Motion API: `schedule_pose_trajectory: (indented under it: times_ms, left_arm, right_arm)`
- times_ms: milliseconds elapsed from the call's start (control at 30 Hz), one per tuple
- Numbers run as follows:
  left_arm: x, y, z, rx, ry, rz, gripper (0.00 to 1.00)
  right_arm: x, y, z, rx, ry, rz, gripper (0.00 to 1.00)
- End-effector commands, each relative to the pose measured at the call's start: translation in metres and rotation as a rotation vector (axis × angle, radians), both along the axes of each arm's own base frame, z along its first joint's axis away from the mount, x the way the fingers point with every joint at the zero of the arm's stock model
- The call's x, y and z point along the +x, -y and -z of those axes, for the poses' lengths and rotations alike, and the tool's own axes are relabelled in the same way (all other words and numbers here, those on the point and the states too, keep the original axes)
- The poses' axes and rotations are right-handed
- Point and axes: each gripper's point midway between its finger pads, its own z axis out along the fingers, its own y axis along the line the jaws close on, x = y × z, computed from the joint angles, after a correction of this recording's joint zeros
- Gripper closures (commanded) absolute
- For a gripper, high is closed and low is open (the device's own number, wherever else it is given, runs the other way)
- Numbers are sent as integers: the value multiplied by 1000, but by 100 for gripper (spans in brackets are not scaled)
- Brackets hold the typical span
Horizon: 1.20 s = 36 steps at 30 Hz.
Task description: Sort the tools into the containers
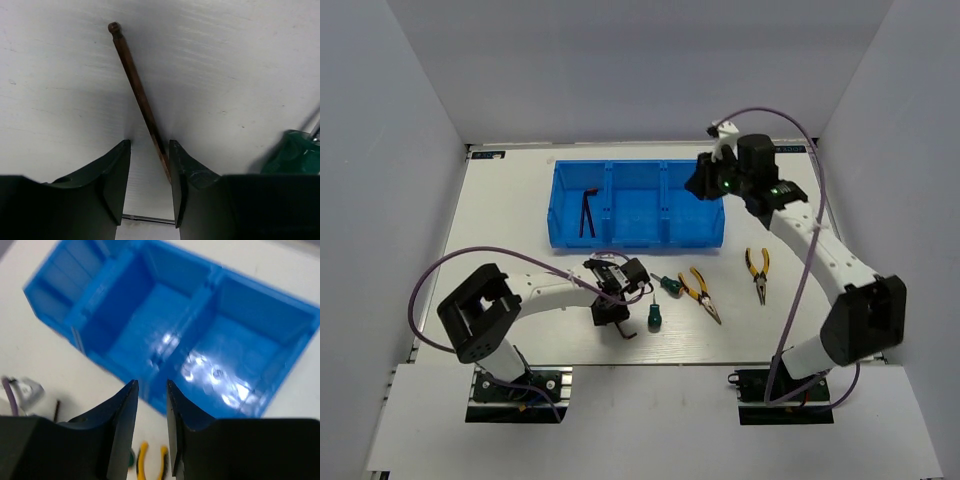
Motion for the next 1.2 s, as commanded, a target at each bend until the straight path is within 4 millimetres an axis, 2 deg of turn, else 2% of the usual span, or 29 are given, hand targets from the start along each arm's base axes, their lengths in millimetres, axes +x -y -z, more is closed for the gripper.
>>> schedule_pose_trajectory:
  times_ms: [0,33,67,100,133,167,200,233,333,400,433,467,533,567,633,667,700,733,800,833,900,933,967,1000,1033,1067,1100,1167]
  left_arm:
    - [1,9,7,-12,22,-6,53]
    - [-1,7,13,-3,16,-6,54]
    - [-3,9,16,-1,14,5,56]
    - [-2,10,19,3,12,5,64]
    - [-2,11,22,6,10,5,71]
    - [-6,9,29,29,-4,16,80]
    - [-4,13,29,25,-2,16,93]
    - [-2,12,27,35,5,14,98]
    - [8,19,3,31,62,29,100]
    - [22,16,-21,31,129,29,100]
    - [34,18,-43,-1,190,18,100]
    - [42,12,-54,1,219,2,100]
    - [63,10,-85,-9,299,3,100]
    - [73,5,-96,5,337,-8,100]
    - [96,-6,-119,29,381,-18,100]
    - [105,-11,-121,48,388,-23,100]
    - [119,-22,-125,68,398,-50,100]
    - [132,-22,-136,67,424,-39,100]
    - [152,-30,-143,78,442,-53,100]
    - [172,-37,-146,88,451,-66,100]
    - [192,-48,-148,104,450,-87,100]
    - [211,-58,-147,108,447,-121,100]
    - [219,-63,-146,118,438,-116,100]
    - [237,-73,-154,101,461,-149,100]
    - [244,-78,-153,107,454,-152,100]
    - [253,-83,-144,128,429,-142,100]
    - [267,-86,-153,125,453,-151,100]
    - [283,-99,-152,152,438,-147,99]
  right_arm:
    - [-36,33,41,-88,-75,-7,65]
    - [-42,42,52,-96,-101,2,66]
    - [-50,45,48,-88,-93,-8,66]
    - [-55,50,44,-84,-86,1,66]
    - [-61,59,61,-99,-118,11,66]
    - [-67,61,64,-101,-132,4,66]
    - [-71,65,60,-95,-122,9,66]
    - [-76,69,71,-102,-150,12,68]
    - [-90,84,86,-155,-181,3,68]
    - [-98,95,95,-186,-203,20,67]
    - [-100,99,97,-199,-197,20,55]
    - [-108,104,109,-214,-227,21,47]
    - [-115,107,112,-234,-213,-7,37]
    - [-124,111,125,-246,-250,-14,37]
    - [-132,113,132,-259,-256,-40,39]
    - [-140,114,140,-267,-283,-52,45]
    - [-143,115,143,-272,-286,-64,47]
    - [-147,114,147,-274,-293,-81,49]
    - [-155,115,158,-284,-311,-98,52]
    - [-156,114,159,-292,-298,-117,52]
    - [-163,115,168,-299,-320,-127,52]
    - [-161,115,169,-299,-313,-129,51]
    - [-161,115,171,-301,-312,-131,51]
    - [-164,114,175,-297,-321,-137,49]
    - [-162,113,175,-293,-318,-136,48]
    - [-163,113,181,-297,-343,-138,47]
    - [-161,111,181,-296,-340,-139,45]
    - [-158,110,188,-301,-372,-142,43]
